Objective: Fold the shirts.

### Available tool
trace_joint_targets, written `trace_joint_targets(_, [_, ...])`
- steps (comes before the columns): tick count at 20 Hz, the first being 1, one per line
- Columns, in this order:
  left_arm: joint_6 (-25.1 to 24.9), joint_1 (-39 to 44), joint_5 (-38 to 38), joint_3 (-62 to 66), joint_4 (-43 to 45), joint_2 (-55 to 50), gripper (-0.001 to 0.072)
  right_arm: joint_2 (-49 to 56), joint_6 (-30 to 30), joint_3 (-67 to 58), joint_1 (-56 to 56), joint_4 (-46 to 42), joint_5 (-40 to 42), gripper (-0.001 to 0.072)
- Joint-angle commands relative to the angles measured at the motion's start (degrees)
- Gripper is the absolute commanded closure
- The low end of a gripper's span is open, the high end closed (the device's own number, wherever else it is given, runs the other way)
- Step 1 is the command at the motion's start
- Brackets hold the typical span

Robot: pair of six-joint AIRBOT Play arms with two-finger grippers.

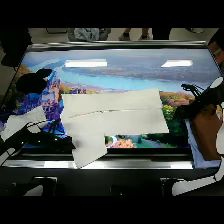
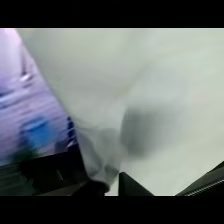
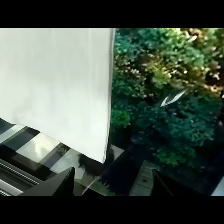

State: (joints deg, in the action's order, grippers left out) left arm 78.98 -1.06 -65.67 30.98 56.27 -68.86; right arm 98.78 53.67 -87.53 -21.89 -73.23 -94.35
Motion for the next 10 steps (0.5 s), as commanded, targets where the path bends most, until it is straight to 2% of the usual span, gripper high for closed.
trace_joint_targets(1, [0.5, 0.5, 1.3, -0.8, 0.2, 0.1, 0.0660, -2.7, -1.3, 7.9, 0.0, 0.0, 3.2, 0.0141])
trace_joint_targets(5, [0.5, 0.5, 3.1, -0.5, 0.2, 0.3, 0.0673, -3.1, -2.1, 14.9, 0.0, 3.4, 6.0, 0.0139])
trace_joint_targets(7, [0.5, 0.5, 3.2, -0.5, 0.2, 0.3, 0.0673, -3.1, -2.0, 17.3, 0.7, 2.4, 9.0, 0.0139])
trace_joint_targets(10, [0.5, 0.5, 3.2, -0.5, 0.2, 0.8, 0.0673, -3.1, -1.6, 20.2, 2.5, 5.8, 14.6, 0.0142])
